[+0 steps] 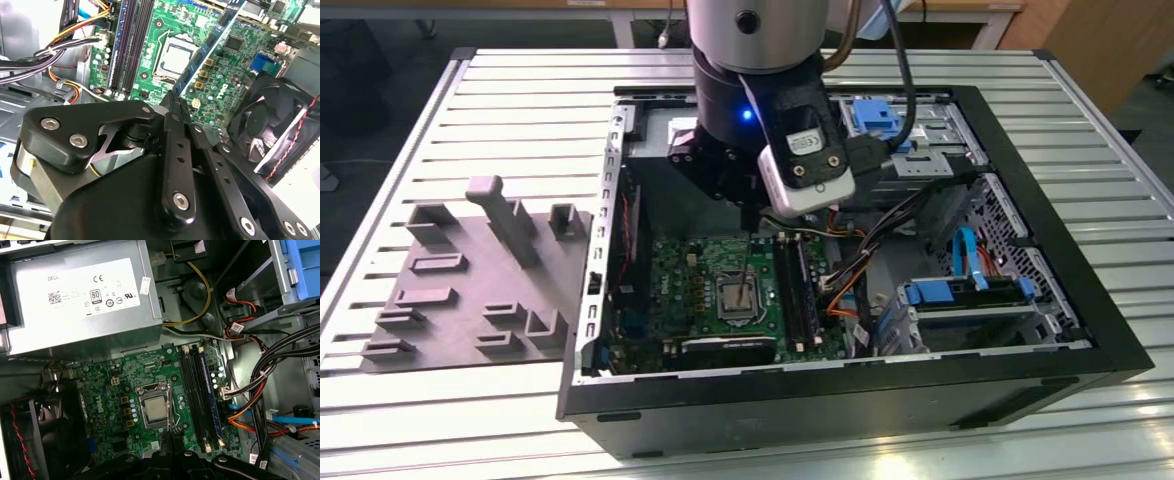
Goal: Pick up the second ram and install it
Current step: 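Insert the second ram into the second slot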
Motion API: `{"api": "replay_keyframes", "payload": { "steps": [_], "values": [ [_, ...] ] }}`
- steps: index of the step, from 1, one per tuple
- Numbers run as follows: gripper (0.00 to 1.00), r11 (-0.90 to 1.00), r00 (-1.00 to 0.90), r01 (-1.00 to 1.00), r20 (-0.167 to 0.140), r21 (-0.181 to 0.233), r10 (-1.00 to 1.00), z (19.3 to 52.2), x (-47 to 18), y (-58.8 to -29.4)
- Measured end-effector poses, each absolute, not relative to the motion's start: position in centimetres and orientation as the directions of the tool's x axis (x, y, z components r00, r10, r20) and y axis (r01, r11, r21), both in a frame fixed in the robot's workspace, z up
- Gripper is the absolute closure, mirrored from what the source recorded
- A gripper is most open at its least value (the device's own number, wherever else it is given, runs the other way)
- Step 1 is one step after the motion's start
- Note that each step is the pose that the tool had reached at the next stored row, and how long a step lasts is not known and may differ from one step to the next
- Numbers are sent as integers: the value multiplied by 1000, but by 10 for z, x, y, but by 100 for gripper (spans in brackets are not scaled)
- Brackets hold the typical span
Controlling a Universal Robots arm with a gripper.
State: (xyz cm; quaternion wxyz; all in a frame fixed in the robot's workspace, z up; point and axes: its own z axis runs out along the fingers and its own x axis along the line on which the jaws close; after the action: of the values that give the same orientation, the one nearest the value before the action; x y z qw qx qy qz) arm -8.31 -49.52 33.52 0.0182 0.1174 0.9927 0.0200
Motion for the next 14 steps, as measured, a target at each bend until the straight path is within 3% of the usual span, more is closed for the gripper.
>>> {"api": "replay_keyframes", "payload": {
  "steps": [14],
  "values": [
    [89,972,-972,232,-31,44,233,332,-75,-495]
  ]
}}
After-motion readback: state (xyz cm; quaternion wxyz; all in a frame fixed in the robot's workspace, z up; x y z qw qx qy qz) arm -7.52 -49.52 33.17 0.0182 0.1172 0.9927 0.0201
